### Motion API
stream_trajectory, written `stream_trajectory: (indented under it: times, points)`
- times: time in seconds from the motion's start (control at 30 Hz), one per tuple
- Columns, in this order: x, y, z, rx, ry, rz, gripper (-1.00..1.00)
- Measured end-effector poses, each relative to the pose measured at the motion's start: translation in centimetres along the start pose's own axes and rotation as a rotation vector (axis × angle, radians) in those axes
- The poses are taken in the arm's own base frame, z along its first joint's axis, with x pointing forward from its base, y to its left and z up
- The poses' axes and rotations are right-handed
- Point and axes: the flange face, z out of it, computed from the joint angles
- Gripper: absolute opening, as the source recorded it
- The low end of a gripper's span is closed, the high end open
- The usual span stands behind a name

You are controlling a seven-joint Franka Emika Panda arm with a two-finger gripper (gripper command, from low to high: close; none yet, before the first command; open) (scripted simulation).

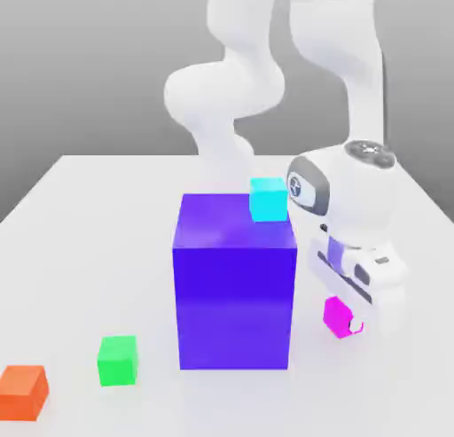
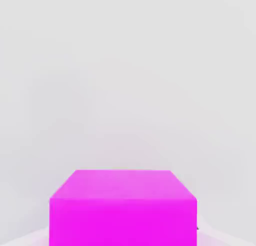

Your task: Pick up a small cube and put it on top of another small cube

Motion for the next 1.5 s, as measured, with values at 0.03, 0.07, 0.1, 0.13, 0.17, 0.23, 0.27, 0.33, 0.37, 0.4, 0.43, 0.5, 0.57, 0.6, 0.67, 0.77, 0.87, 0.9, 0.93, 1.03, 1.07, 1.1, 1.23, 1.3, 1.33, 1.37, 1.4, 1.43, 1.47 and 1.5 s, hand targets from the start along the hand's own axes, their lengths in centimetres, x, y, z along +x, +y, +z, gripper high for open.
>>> stream_trajectory:
  times: [0.03,0.07,0.1,0.13,0.17,0.23,0.27,0.33,0.37,0.4,0.43,0.5,0.57,0.6,0.67,0.77,0.87,0.9,0.93,1.03,1.07,1.1,1.23,1.3,1.33,1.37,1.4,1.43,1.47,1.5]
  points:
    - [0.0,0.0,-0.6,0.0,0.0,0.0,-1.0]
    - [0.0,0.0,-1.1,0.0,0.0,0.0,-1.0]
    - [0.0,0.0,-1.7,0.0,0.0,0.001,-1.0]
    - [0.0,-0.1,-2.2,0.002,0.0,0.001,-1.0]
    - [-0.1,-0.1,-2.7,0.003,-0.001,0.002,-1.0]
    - [-0.3,-0.3,-3.6,0.007,-0.003,0.009,-1.0]
    - [-0.3,0.2,-3.8,0.003,-0.002,0.04,-1.0]
    - [-0.2,2.3,-4.8,-0.023,0.015,0.126,-1.0]
    - [-0.2,3.6,-5.3,-0.039,0.027,0.173,-1.0]
    - [-0.3,5.0,-5.9,-0.057,0.039,0.22,-1.0]
    - [-0.4,6.3,-6.5,-0.075,0.052,0.267,-1.0]
    - [-0.7,8.9,-7.8,-0.114,0.078,0.358,-1.0]
    - [-1.1,11.5,-9.2,-0.155,0.104,0.446,-1.0]
    - [-1.4,12.7,-9.9,-0.175,0.118,0.489,-1.0]
    - [-2.0,15.1,-11.3,-0.217,0.144,0.574,-1.0]
    - [-3.4,18.5,-13.4,-0.276,0.179,0.704,-1.0]
    - [-6.7,21.0,-13.0,-0.272,0.148,0.857,-1.0]
    - [-8.5,21.9,-12.8,-0.269,0.133,0.918,-1.0]
    - [-11.0,22.9,-12.5,-0.265,0.115,0.992,-1.0]
    - [-21.4,25.8,-11.6,-0.247,0.047,1.288,-1.0]
    - [-25.1,26.3,-11.2,-0.234,0.019,1.391,-1.0]
    - [-27.3,26.3,-10.9,-0.217,-0.002,1.436,-1.0]
    - [-29.1,25.0,-10.5,-0.152,-0.029,1.37,-1.0]
    - [-29.7,24.2,-10.2,-0.118,-0.032,1.317,-1.0]
    - [-30.0,23.8,-10.1,-0.101,-0.032,1.289,-1.0]
    - [-30.3,23.4,-9.9,-0.083,-0.032,1.262,-1.0]
    - [-30.6,23.0,-9.7,-0.065,-0.031,1.235,-1.0]
    - [-30.8,22.6,-9.6,-0.047,-0.027,1.205,-1.0]
    - [-30.9,22.1,-9.4,-0.03,-0.023,1.171,-1.0]
    - [-30.7,21.8,-9.2,-0.014,-0.017,1.128,-1.0]
